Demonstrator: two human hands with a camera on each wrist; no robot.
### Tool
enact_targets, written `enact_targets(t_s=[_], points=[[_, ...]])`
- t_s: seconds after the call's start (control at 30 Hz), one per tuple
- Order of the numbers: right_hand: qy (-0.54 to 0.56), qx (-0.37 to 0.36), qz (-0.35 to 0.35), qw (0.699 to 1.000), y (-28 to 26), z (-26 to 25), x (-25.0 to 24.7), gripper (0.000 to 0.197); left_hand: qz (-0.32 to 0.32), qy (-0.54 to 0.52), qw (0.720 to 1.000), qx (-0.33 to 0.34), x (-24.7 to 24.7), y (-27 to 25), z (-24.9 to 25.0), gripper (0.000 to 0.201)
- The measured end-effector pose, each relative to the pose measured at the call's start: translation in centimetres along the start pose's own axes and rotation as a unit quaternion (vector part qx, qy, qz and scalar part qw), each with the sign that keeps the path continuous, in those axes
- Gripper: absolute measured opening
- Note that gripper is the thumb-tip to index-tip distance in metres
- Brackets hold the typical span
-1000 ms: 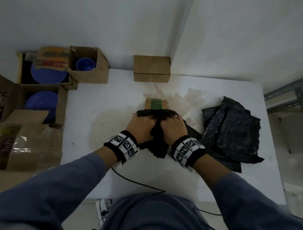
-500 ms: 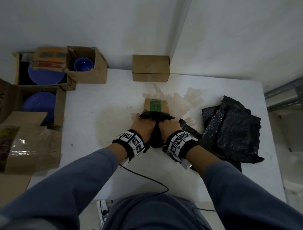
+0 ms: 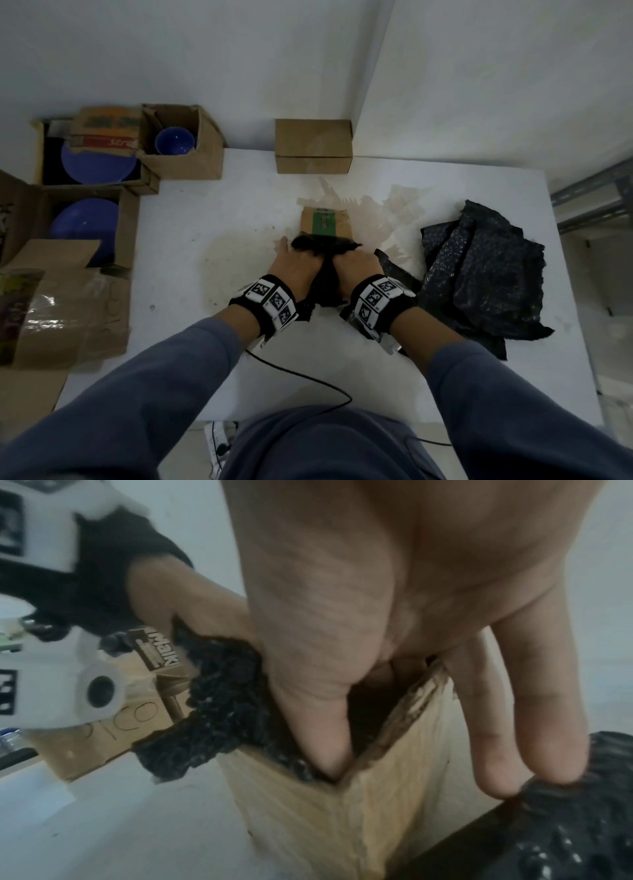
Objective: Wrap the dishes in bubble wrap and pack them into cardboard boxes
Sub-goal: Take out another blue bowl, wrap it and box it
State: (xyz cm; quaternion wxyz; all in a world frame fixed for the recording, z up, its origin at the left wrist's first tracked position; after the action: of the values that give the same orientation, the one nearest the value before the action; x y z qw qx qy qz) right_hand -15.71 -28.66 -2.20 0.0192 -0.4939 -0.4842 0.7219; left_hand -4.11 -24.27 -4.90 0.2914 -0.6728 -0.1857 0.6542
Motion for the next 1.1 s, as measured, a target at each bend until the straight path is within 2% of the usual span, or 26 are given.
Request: enact_targets(t_s=[0.1, 0.17, 0.23, 0.47, 0.63, 0.73, 0.8, 0.87, 1.0, 1.1], points=[[0.001, 0.013, 0.039, 0.999, -0.7, -0.3, 0.4, 0.020, -0.030, 0.007, 0.999, -0.015, -0.2, 0.8, 0.2, 0.023], [0.001, 0.021, 0.055, 0.998, -0.8, -0.5, 0.6, 0.028, -0.020, 0.011, 1.000, -0.021, -0.4, 1.1, 0.2, 0.024], [0.002, 0.029, 0.044, 0.999, -0.5, -0.5, 0.7, 0.026, -0.013, 0.000, 1.000, -0.015, -0.5, 1.2, 0.3, 0.026], [0.014, 0.023, -0.014, 1.000, 1.0, -0.2, 0.5, 0.019, 0.087, 0.054, 0.995, 0.000, 0.6, -0.8, 0.0, 0.036], [0.019, 0.033, -0.005, 0.999, 0.8, -0.3, 0.8, 0.021, 0.002, 0.006, 1.000, -0.030, -0.2, 0.4, 0.8, 0.036], [0.025, 0.046, 0.028, 0.998, 0.5, -0.5, 1.0, 0.029, -0.012, -0.029, 0.999, -0.026, -0.4, 1.2, 0.5, 0.045], [0.031, 0.065, 0.018, 0.997, 0.6, -0.7, 1.2, 0.029, -0.008, -0.028, 0.999, -0.012, -0.5, 0.9, 0.3, 0.046], [0.027, 0.091, -0.004, 0.995, 0.8, -0.7, 1.3, 0.027, 0.022, -0.003, 1.000, -0.004, -0.2, 0.2, 0.6, 0.046], [0.039, 0.099, -0.053, 0.993, 1.8, -0.7, 1.1, 0.037, 0.081, 0.025, 0.996, -0.026, 0.9, -0.9, 0.9, 0.056], [0.043, 0.085, -0.048, 0.994, 1.6, -0.6, 1.3, 0.039, 0.022, 0.004, 0.999, -0.041, 0.3, -0.4, 0.9, 0.054]])
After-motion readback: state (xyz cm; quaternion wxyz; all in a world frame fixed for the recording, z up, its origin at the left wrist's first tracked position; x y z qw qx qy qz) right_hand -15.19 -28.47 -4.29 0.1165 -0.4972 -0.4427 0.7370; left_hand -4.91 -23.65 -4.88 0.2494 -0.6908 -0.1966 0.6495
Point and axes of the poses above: each hand's wrist, its own y-axis towards the middle knuckle, its own x-axis out of the palm, z = x × y, the point moved 2 cm from there along y, towards the middle knuckle, and after that the axes turned 14 degrees about -z, right-handed, at the moved point
